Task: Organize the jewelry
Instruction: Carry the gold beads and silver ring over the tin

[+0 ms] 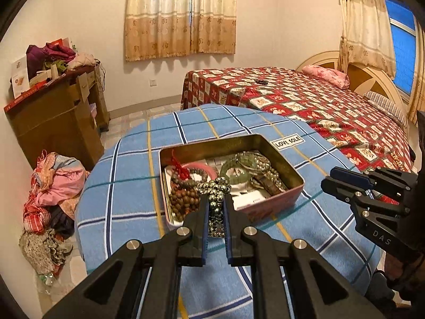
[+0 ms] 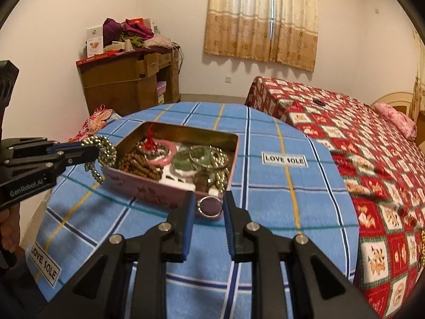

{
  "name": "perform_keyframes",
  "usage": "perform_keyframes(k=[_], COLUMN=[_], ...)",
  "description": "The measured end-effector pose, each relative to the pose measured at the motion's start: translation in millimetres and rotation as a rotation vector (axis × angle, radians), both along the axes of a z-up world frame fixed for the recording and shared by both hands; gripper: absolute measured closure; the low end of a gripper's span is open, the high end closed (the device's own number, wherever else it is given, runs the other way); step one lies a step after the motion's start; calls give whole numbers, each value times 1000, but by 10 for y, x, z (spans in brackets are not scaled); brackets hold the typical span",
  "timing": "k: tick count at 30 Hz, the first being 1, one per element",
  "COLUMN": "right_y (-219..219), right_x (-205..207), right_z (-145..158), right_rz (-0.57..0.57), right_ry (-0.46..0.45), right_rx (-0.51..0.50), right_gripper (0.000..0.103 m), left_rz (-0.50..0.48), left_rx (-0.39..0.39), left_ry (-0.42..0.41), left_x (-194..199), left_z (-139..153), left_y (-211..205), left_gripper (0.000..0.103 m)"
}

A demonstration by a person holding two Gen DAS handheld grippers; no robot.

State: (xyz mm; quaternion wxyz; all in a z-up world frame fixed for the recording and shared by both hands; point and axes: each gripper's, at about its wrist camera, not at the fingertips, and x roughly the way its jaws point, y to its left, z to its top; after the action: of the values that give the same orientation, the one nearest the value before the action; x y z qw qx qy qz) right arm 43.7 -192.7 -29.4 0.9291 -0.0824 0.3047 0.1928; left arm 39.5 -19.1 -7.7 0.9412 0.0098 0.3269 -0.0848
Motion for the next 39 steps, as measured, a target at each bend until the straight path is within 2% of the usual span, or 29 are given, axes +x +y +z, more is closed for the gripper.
perform_keyframes(k=[17, 39], right_y=[143, 309], right_x=[262, 590], right_z=[210, 289], right_rz=[27, 37], right_ry=[-42, -47], right_rx=[-12, -29], right_gripper=[81, 81], left_rz=[7, 17], left_rx=[27, 59], left_ry=[-51, -48], left_x=[277, 585], left_z=[230, 254], left_y=[-2, 1], left_gripper=[94, 94])
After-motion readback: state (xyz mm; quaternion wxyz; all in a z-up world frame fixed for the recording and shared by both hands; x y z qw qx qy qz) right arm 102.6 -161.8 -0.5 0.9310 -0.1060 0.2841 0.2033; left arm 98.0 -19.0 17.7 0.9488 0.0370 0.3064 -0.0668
